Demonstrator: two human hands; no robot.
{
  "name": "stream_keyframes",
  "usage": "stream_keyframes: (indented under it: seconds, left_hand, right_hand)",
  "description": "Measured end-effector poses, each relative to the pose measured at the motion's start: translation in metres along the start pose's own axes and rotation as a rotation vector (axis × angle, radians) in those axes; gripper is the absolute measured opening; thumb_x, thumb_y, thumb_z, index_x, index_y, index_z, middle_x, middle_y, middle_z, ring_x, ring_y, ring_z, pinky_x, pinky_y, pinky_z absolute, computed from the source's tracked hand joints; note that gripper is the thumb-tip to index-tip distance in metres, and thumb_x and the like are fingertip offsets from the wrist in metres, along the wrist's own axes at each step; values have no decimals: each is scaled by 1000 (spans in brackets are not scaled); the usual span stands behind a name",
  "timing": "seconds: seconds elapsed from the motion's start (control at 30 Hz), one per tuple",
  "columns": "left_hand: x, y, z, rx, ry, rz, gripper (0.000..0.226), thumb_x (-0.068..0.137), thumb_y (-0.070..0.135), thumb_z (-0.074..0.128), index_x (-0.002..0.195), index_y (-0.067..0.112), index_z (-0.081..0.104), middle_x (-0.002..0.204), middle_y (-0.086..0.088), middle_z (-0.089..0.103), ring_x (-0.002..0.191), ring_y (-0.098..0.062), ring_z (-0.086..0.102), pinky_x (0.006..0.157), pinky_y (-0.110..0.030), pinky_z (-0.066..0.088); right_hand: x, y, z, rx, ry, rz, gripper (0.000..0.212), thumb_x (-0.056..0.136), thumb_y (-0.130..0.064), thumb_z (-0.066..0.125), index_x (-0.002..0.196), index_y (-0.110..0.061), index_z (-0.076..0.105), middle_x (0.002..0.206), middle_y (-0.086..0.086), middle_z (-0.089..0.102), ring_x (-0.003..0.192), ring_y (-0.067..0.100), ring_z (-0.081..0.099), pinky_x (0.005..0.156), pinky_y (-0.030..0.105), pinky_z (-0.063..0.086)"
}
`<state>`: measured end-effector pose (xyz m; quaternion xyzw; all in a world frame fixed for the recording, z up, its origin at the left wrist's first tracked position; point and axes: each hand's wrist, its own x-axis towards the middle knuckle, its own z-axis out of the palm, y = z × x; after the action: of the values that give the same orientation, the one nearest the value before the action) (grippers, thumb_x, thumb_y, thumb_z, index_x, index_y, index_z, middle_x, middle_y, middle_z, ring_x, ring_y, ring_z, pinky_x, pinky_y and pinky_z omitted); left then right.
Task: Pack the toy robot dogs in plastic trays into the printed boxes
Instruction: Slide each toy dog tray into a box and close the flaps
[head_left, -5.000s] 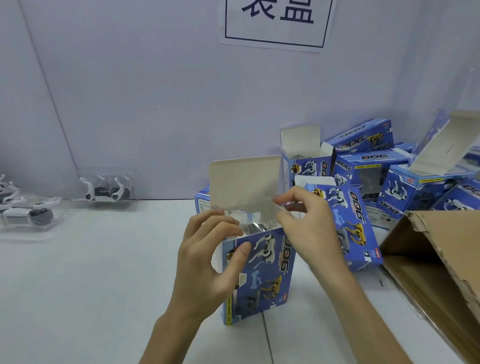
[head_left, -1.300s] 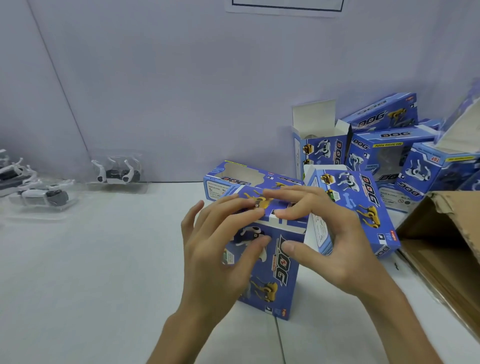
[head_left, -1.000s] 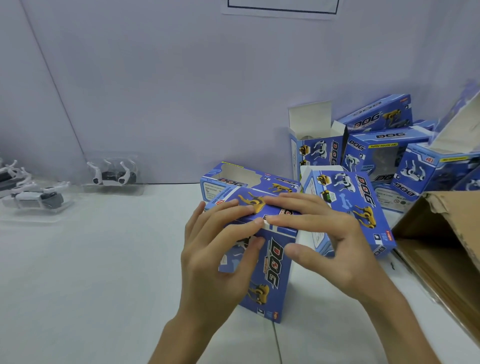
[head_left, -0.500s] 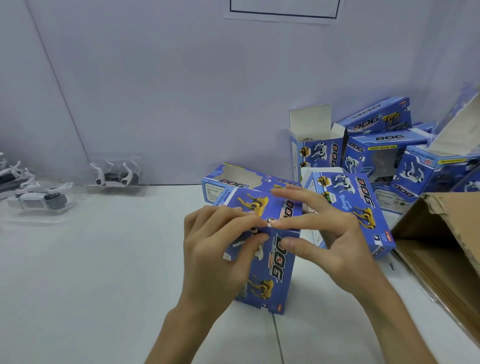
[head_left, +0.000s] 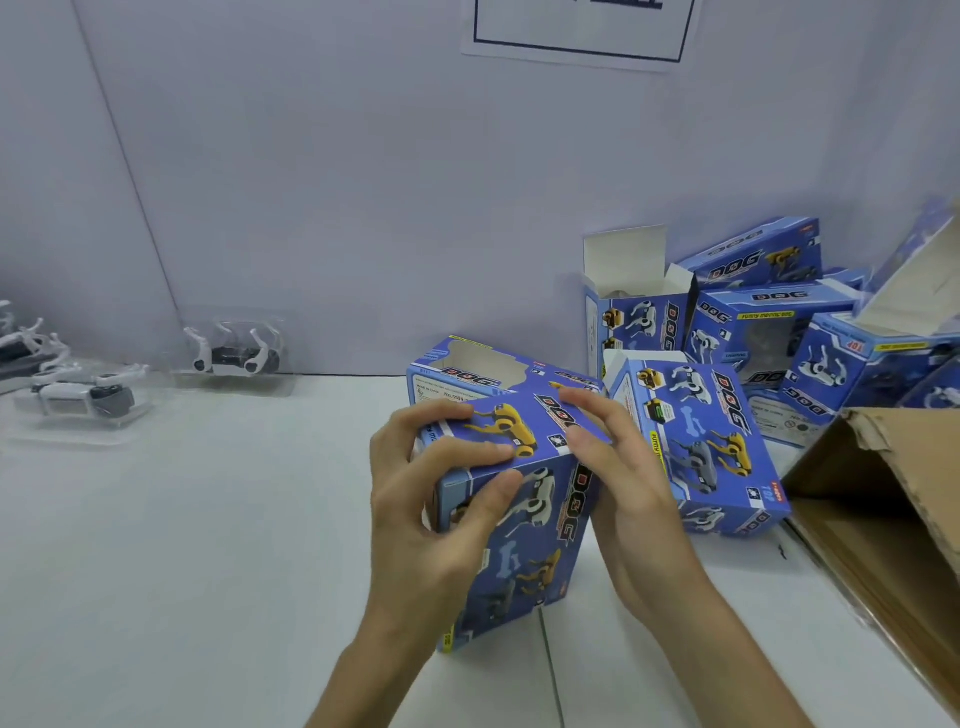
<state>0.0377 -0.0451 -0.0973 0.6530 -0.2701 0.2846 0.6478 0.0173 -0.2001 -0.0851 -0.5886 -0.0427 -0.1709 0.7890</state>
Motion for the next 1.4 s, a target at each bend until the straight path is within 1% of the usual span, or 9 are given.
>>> stream_keyframes:
  seconds: [0.17, 0.37, 0.53, 0.73, 0.87, 0.97, 1.2, 1.33, 1.4]
  left_hand:
    - [-1, 6, 2, 3, 28, 1, 17, 79, 40, 76, 91, 29, 71, 118, 10, 56, 124, -31, 51, 85, -50, 57]
    - [-20, 2, 21, 460, 114, 580, 12, 86, 20, 74, 78, 28, 78, 114, 4, 59, 120, -38, 43, 95, -45, 40]
    - [-32, -9, 31, 644, -226, 690, 21, 73, 11, 77, 79, 31, 75, 118, 7, 62, 121, -28, 49, 94, -44, 35]
    - [-29, -7, 27, 370, -289, 489, 27, 83, 22, 68, 111, 26, 69, 137, -1, 52, 125, -15, 52, 96, -38, 45]
    - [9, -19, -9, 250, 67, -248, 52, 84, 57, 59, 131, 35, 53, 140, 14, 46, 129, 0, 46, 101, -31, 40]
    - [18, -27, -24, -215, -105, -739, 52, 78, 65, 61, 121, 35, 61, 129, 10, 66, 112, -13, 66, 93, -38, 48]
    - [12, -11, -9, -394, -140, -386, 32, 92, 41, 56, 120, 40, 71, 118, 4, 73, 104, -13, 71, 81, -28, 59]
    - [-5, -4, 3, -254, -282, -260, 45, 83, 51, 60, 128, 47, 64, 123, 11, 62, 118, -25, 64, 78, -35, 61]
    - [-9, -4, 6, -194, -292, -241, 49, 82, 52, 62, 130, 43, 65, 121, 12, 60, 119, -28, 61, 76, -33, 60]
  right_hand:
    - [2, -3, 4, -19, 37, 10, 32, 89, -16, 61, 121, -22, 64, 130, 4, 65, 107, 26, 70, 83, 39, 57]
    - [0, -3, -8, -412, 165, 62, 39, 73, -45, 64, 110, -32, 60, 113, -7, 66, 75, -1, 68, 73, 35, 54]
    - [1, 10, -16, -155, -4, 409, 19, 101, -32, 52, 94, -23, 66, 83, -4, 73, 57, 3, 68, 51, 20, 53]
    - [11, 16, -22, -67, 56, 321, 35, 90, -24, 63, 118, -5, 56, 101, 10, 64, 80, 15, 67, 68, 25, 54]
    - [13, 7, -39, 89, 146, 164, 27, 86, -19, 59, 112, -10, 63, 102, 7, 73, 86, 22, 70, 73, 31, 57]
    - [12, 7, -45, 201, 117, 119, 37, 69, -28, 68, 104, -17, 69, 94, 4, 77, 79, 20, 73, 66, 30, 60]
    - [21, 15, -44, 82, 178, 218, 40, 86, -46, 60, 114, -19, 67, 106, -2, 69, 92, 20, 63, 84, 36, 53]
    - [15, 30, -31, 37, 196, 402, 29, 104, -16, 44, 89, -5, 65, 72, 7, 73, 67, 17, 72, 63, 26, 57]
    - [13, 34, -27, 2, 231, 413, 23, 100, -4, 47, 108, 5, 66, 99, 20, 74, 97, 31, 72, 84, 38, 56]
